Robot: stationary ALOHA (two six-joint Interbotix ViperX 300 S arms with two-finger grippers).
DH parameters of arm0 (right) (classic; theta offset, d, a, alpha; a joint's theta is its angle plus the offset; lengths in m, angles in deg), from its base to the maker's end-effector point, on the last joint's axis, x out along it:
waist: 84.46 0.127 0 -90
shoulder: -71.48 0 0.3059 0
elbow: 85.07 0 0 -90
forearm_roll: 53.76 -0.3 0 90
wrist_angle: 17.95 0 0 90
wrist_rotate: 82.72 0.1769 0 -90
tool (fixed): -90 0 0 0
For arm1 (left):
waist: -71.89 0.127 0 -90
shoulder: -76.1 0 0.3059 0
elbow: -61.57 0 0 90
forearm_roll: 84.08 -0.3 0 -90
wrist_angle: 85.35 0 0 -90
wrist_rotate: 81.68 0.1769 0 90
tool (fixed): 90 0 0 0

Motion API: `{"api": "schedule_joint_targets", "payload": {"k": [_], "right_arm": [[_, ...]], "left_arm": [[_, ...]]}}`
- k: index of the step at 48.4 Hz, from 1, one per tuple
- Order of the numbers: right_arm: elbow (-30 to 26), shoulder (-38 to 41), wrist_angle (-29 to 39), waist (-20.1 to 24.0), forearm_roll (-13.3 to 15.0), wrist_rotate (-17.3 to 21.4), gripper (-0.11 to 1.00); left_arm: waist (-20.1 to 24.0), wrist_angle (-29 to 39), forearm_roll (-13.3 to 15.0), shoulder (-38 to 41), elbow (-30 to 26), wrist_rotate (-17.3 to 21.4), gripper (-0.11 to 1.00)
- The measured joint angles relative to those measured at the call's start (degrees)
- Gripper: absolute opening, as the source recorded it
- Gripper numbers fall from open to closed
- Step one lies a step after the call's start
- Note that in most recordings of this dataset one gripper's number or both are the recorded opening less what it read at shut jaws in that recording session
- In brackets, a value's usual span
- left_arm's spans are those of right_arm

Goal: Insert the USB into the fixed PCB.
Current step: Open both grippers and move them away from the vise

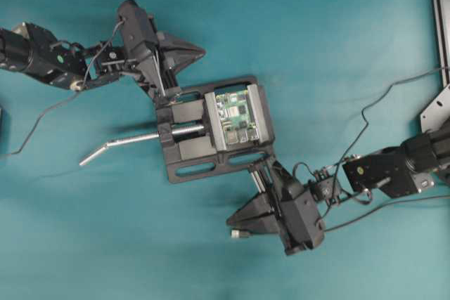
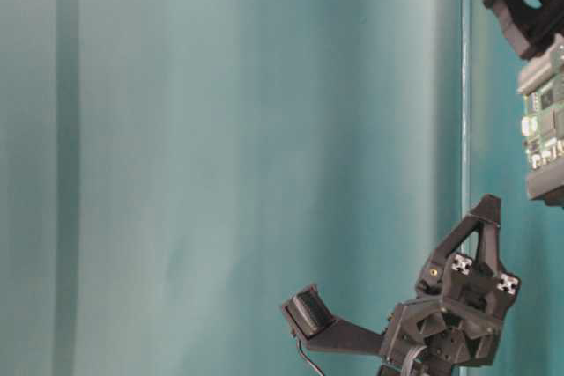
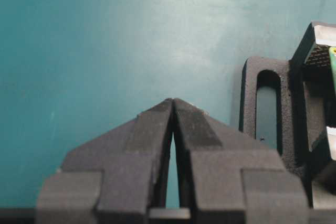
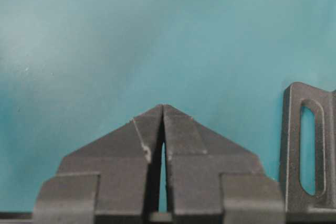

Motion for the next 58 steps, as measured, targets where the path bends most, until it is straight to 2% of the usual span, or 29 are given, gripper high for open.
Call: {"api": "schedule_joint_targets", "payload": {"k": [3, 14, 17, 21, 35, 41, 45, 50, 56, 58], "right_arm": [[0.0, 0.0, 0.0, 0.0, 0.09, 0.09, 0.0], [0.79, 0.0, -1.14, 0.7, -0.18, 0.09, 0.0], [1.23, -0.09, -1.49, 0.97, -1.14, 0.09, 0.0], [2.2, -0.26, -1.58, 1.41, -3.25, 0.09, 0.0], [5.98, -4.13, -1.67, 4.31, -15.03, 0.09, 0.0], [6.15, -4.57, -1.76, 6.33, -17.67, -0.09, 0.03], [6.15, -4.57, -1.67, 7.82, -19.25, -0.09, 0.11], [6.15, -4.66, -1.76, 9.23, -22.15, -0.09, 0.31], [6.06, -4.57, -1.76, 10.46, -26.46, -0.26, 0.6], [6.06, -4.57, -1.85, 10.99, -27.95, -0.53, 0.66]], "left_arm": [[0.0, 1.76, -1.05, -1.67, 0.0, 0.0, 0.05], [-0.26, 9.76, -1.93, -8.53, 0.35, 0.0, 0.03], [-0.26, 10.99, -1.93, -9.32, 1.05, 0.0, 0.03], [-0.26, 11.87, -2.02, -10.55, 2.2, 0.0, 0.03], [-0.35, 13.1, -2.02, -14.24, 6.33, -0.44, 0.03], [-0.44, 14.94, -2.02, -16.35, 7.47, -0.97, 0.03], [-0.44, 16.26, -2.02, -17.84, 7.91, -0.97, 0.03], [-0.44, 18.46, -2.02, -19.6, 8.17, -1.05, 0.08], [-0.53, 21.09, -2.02, -21.18, 8.17, -0.97, 0.26], [-0.7, 22.15, -2.02, -21.8, 8.17, -1.05, 0.34]]}}
